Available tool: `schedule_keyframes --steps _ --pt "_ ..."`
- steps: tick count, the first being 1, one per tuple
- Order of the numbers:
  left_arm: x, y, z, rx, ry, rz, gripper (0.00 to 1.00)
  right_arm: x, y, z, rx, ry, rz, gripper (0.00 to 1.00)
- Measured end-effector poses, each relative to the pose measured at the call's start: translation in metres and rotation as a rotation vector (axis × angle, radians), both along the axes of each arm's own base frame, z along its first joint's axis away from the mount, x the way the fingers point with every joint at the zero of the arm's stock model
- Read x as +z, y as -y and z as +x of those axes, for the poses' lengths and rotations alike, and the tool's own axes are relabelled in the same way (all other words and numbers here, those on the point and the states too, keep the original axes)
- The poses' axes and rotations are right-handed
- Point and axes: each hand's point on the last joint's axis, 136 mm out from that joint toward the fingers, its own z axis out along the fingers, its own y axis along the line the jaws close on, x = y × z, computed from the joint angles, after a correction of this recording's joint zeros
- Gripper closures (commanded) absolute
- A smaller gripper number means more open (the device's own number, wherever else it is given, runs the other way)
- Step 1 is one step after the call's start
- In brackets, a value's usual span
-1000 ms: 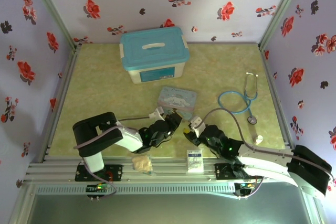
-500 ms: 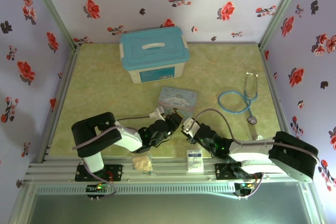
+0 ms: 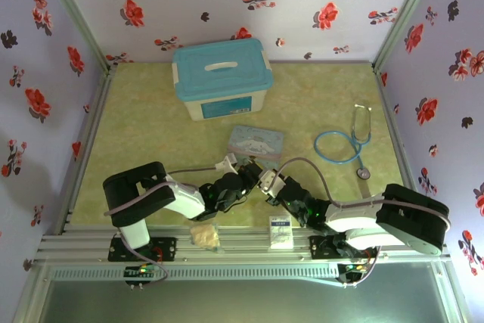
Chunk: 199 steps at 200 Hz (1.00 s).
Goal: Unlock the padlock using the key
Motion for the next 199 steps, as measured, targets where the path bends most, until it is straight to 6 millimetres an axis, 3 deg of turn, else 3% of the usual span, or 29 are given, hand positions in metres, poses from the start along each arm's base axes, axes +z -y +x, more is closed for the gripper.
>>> schedule_keyframes --steps 63,134,199 --pt "-0.003 0.004 0.001 -0.002 0.0 -0.004 1.0 0.001 -0.003 0.004 -0.01 0.01 -0.005 0.79" --pt "-0.008 0.001 0.005 0.013 -0.003 0.008 1.0 -0.005 -0.006 0.006 -0.007 0.006 -0.021 0.96" --pt "-0.015 -0.003 0.006 0.02 -0.009 0.028 1.0 -0.011 -0.01 0.008 0.02 -0.176 0.141 0.98"
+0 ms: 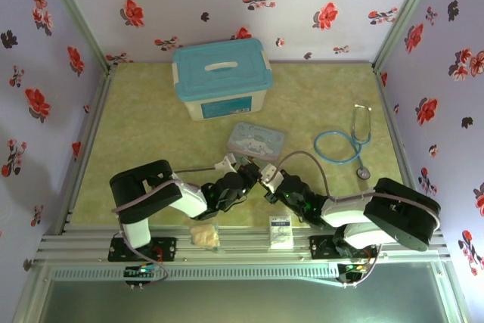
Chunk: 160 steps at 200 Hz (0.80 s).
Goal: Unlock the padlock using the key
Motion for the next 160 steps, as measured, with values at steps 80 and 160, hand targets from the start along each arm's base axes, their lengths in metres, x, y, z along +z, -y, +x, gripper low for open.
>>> schedule_keyframes --steps 80,160 --pt "-0.0059 -0.0006 -0.0049 -0.025 -0.013 0.005 1.0 -0.0046 0.001 -0.0067 -0.04 -0.274 0.29 1.0" --pt "-0.0056 -0.0005 -0.0051 -0.026 -0.012 0.002 1.0 -0.0038 0.0035 -0.0064 -0.043 -0.455 0.465 0.93"
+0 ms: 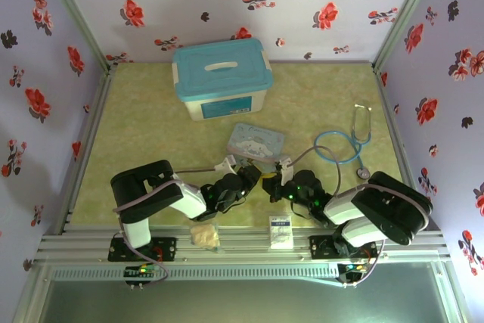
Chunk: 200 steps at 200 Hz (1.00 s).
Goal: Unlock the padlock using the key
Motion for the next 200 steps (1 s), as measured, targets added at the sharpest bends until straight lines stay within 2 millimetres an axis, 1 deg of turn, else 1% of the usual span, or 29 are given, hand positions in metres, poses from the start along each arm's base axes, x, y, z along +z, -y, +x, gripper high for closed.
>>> schedule_keyframes --steps 17,23,62,86,100,125,139,154,169,184,200 --pt "0.002 0.001 0.0 -0.002 0.003 -0.009 1.0 0.001 0.001 0.001 -0.011 -0.018 0.021 0.83" --pt "0.003 0.001 0.0 -0.003 0.004 -0.012 1.0 0.002 0.002 0.001 -0.015 -0.022 0.027 0.81" --pt "0.007 0.003 0.0 -0.003 0.012 -0.03 1.0 0.009 0.009 0.005 -0.065 -0.038 0.043 0.73" --pt "0.007 0.003 0.0 -0.003 0.011 -0.03 1.0 0.017 0.018 0.011 -0.123 -0.034 0.052 0.74" --pt "0.004 0.001 -0.002 -0.007 0.007 -0.02 1.0 0.022 0.033 0.023 -0.209 -0.02 0.044 0.75" --pt "0.002 0.001 -0.003 -0.01 0.005 -0.014 1.0 0.022 0.049 0.03 -0.287 -0.013 0.016 0.78" --pt "0.002 0.001 -0.003 -0.009 0.005 -0.013 1.0 0.018 0.054 0.03 -0.307 -0.019 -0.006 0.78" --pt "0.0 0.0 -0.004 -0.01 0.001 -0.005 1.0 0.011 0.06 0.032 -0.335 -0.032 -0.035 0.75" --pt "-0.004 -0.002 -0.005 -0.011 -0.003 0.005 1.0 0.006 0.064 0.033 -0.352 -0.04 -0.057 0.74" --pt "-0.01 -0.005 -0.007 -0.012 -0.014 0.032 1.0 0.003 0.065 0.036 -0.366 -0.047 -0.082 0.72" --pt "-0.019 -0.008 -0.009 -0.023 -0.029 0.079 1.0 0.005 0.063 0.039 -0.367 -0.044 -0.088 0.7"
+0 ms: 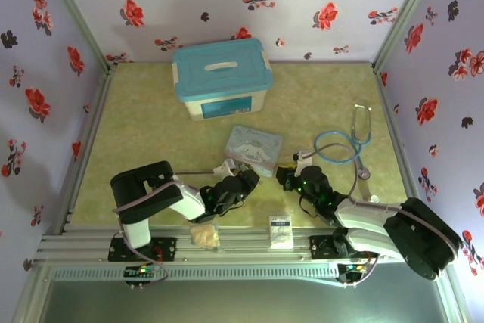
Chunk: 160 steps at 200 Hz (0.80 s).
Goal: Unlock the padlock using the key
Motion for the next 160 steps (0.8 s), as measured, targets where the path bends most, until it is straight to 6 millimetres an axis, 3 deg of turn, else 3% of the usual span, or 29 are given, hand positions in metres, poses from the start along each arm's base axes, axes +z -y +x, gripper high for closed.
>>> schedule_keyframes --steps 51,160 --pt "-0.005 -0.014 -0.001 -0.079 -0.019 0.139 1.0 -0.005 -0.004 0.004 0.008 -0.016 -0.022 0.67" --pt "-0.015 -0.042 -0.002 -0.276 -0.051 0.602 0.94 -0.007 -0.003 0.004 0.007 -0.017 -0.033 0.68"
